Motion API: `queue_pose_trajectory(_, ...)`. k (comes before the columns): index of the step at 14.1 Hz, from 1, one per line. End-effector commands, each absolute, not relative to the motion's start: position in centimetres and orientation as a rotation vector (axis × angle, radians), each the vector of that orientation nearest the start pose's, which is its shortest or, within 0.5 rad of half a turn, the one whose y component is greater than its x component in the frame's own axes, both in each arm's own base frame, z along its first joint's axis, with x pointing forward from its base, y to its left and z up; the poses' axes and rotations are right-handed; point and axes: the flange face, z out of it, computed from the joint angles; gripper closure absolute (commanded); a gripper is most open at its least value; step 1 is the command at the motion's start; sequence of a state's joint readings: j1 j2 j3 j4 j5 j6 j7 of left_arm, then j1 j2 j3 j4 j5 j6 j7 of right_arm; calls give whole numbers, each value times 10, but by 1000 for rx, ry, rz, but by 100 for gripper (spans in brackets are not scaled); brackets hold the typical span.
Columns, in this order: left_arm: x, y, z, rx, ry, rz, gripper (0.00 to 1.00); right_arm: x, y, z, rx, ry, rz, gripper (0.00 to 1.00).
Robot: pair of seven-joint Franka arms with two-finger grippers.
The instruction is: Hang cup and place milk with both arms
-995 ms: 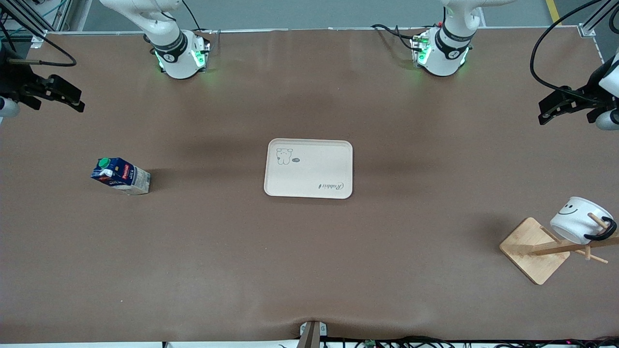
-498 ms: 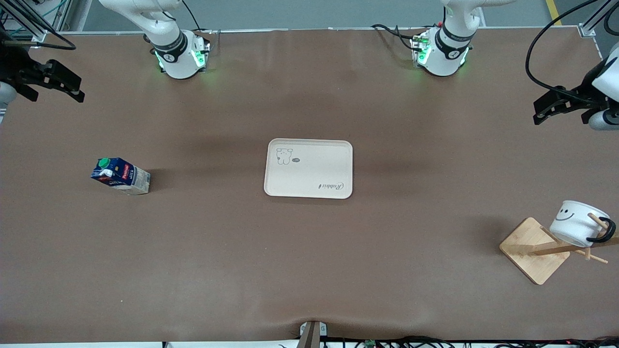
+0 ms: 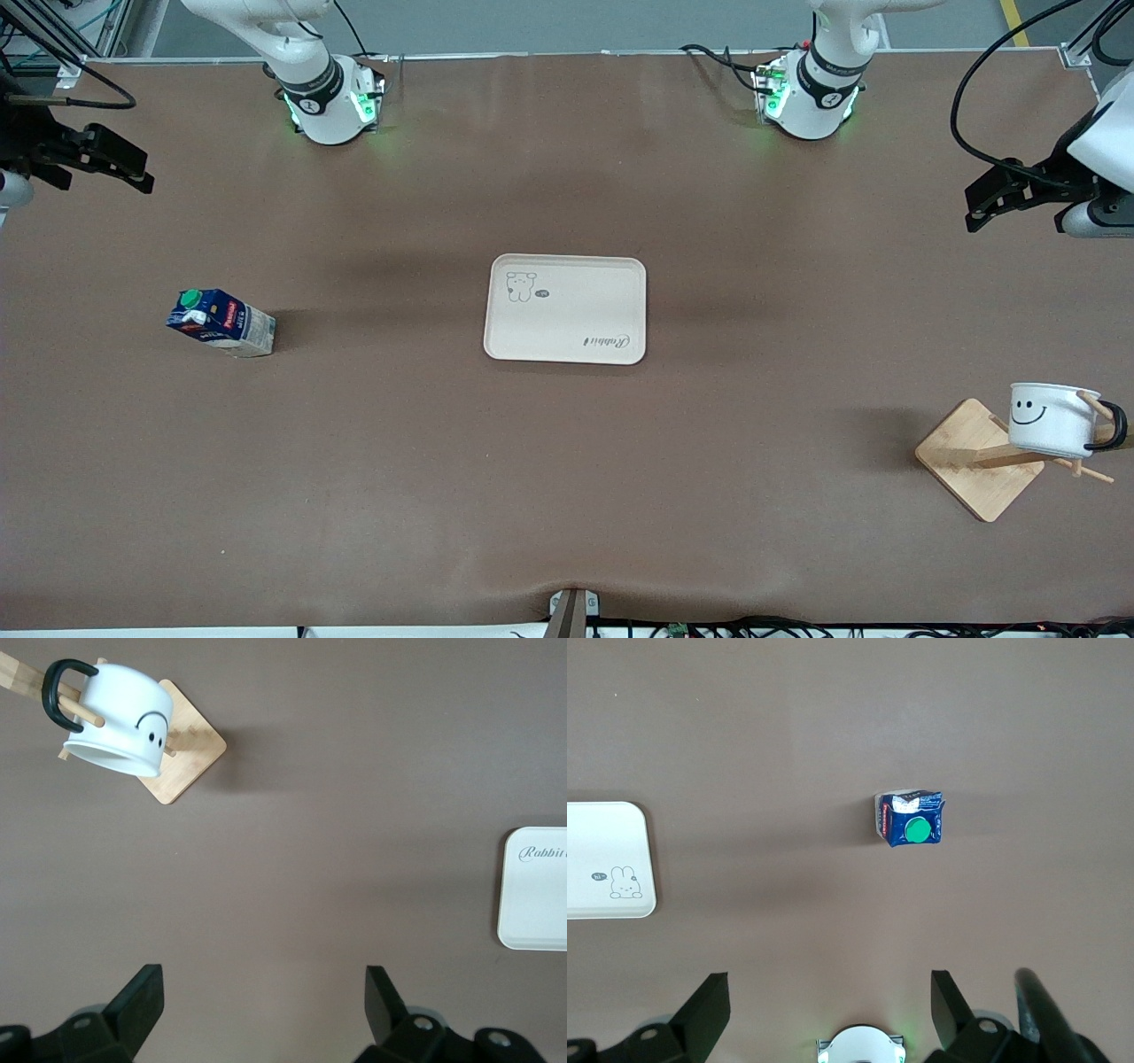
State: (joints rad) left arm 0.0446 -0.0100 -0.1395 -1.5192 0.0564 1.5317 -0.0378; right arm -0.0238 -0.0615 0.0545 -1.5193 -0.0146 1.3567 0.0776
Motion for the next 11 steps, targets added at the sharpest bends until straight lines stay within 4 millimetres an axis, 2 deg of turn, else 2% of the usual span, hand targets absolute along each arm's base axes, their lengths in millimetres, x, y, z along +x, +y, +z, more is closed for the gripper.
queue_pose_trajectory(1, 546, -46, 652, -3100, 92, -44, 0, 512, 14, 667, -3151, 106, 171, 0)
queue_pose_trajectory(5, 545, -45, 648, -3098, 108, -11, 0, 511, 5, 670, -3147, 130, 176, 0)
queue_pose_trajectory(11, 546, -43, 648, -3106, 102, -3, 0, 511, 6, 666, -3144, 129, 193, 0)
